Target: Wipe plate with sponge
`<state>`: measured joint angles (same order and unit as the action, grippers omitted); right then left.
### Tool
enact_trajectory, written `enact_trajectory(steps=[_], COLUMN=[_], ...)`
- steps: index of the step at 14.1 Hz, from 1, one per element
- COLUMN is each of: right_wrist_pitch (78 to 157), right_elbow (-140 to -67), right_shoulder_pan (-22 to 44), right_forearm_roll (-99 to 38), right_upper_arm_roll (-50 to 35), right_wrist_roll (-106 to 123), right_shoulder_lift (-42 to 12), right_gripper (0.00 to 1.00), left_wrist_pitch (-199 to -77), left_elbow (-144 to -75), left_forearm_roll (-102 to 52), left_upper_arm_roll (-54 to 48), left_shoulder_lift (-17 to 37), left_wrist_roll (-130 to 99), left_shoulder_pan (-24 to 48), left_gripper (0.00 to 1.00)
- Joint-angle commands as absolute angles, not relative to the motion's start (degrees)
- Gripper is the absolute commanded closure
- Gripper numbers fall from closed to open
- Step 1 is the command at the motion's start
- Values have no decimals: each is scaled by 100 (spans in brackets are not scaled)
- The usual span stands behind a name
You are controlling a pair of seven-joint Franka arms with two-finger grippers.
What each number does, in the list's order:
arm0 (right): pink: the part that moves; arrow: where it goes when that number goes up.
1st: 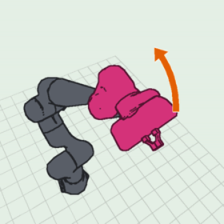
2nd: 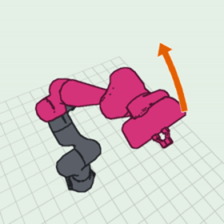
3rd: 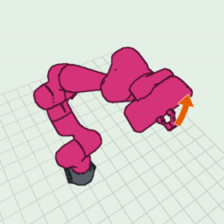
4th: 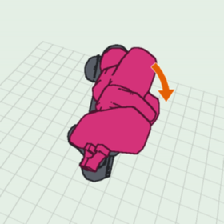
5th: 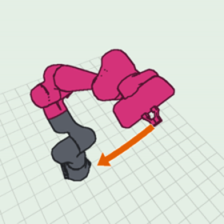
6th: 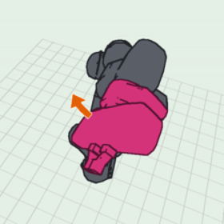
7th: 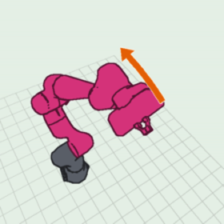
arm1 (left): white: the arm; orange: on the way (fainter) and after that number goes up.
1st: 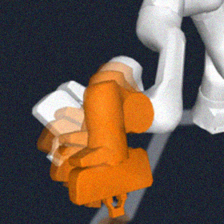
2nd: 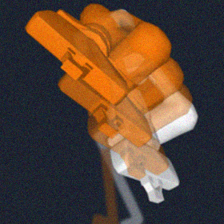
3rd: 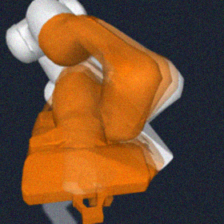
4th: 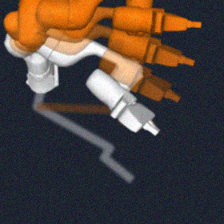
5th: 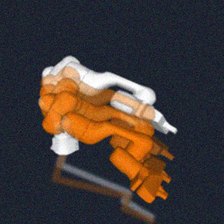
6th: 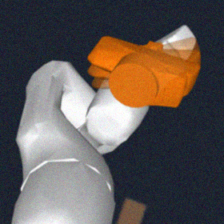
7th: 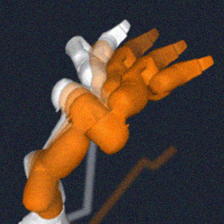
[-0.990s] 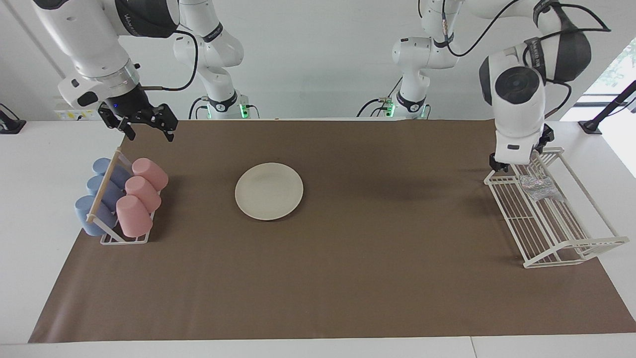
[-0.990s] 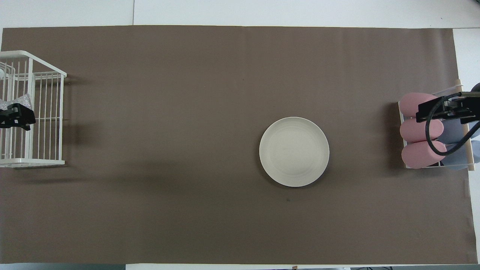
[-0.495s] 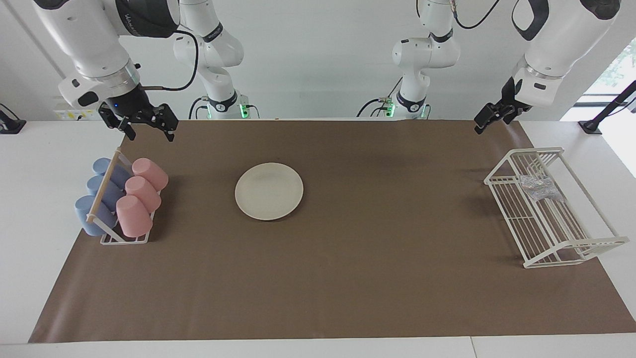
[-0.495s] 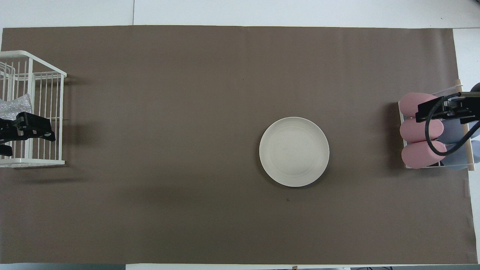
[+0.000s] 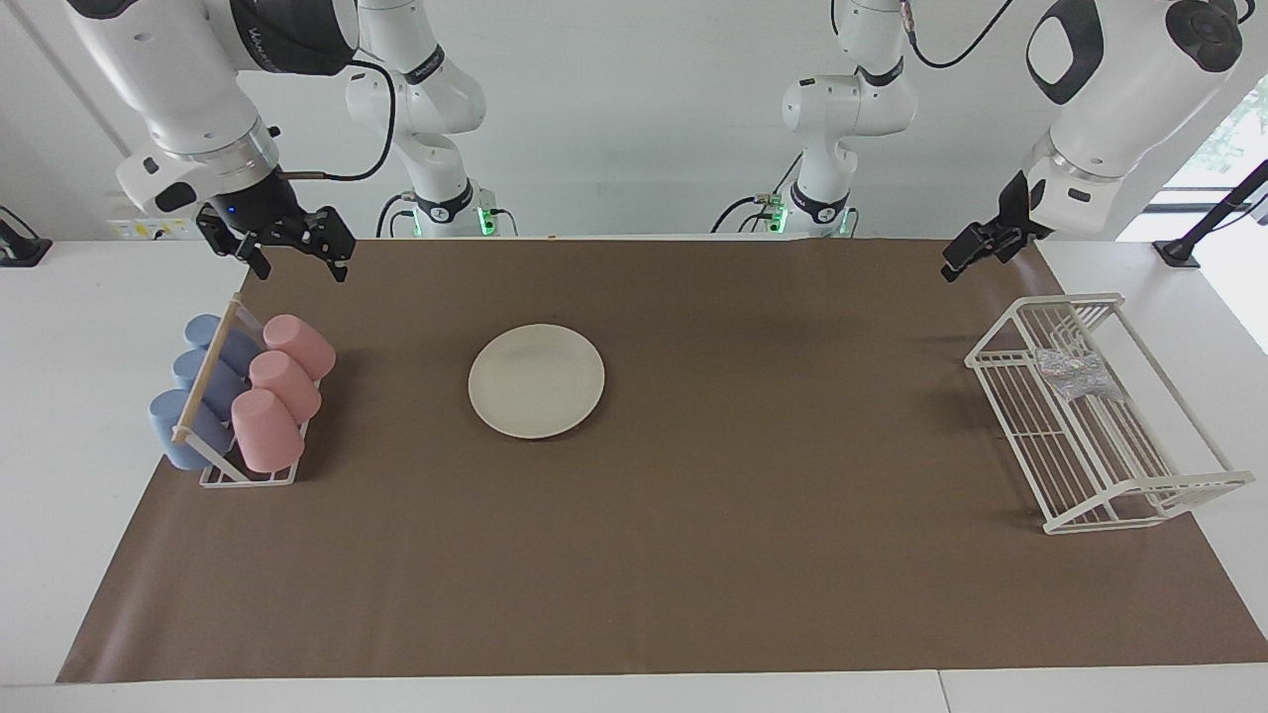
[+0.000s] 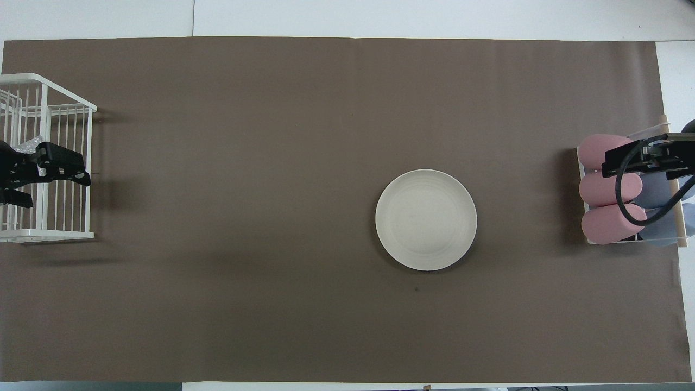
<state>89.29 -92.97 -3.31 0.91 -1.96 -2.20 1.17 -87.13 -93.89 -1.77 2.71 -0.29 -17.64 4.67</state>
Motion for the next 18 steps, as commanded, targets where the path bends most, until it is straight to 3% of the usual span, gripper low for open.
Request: enact_trajectory(steps=[1, 4, 18], right_wrist_pitch=[8842, 8842, 8877], right_elbow=[-9352, -9352, -9343], right_shoulder_pan=[-352, -352, -343], right_forearm_roll=[9, 9, 9], right_upper_arm_roll=[-229, -229, -237], right_wrist_roll=[-352, -352, -352], right_shoulder_lift=[202, 202, 202], right_gripper=[0, 0, 0], left_wrist_pitch=[-7984, -7673, -8525], left_elbow=[-8545, -8700, -8965], left_forearm_roll=[-9, -132, -62], left_upper_arm_roll=[71, 62, -185], left_shoulder_lift=[359, 299, 264], left_wrist_roll=[-1679, -1241, 166], left_shoulder_pan=[334, 325, -44], left_gripper=[0, 0, 0])
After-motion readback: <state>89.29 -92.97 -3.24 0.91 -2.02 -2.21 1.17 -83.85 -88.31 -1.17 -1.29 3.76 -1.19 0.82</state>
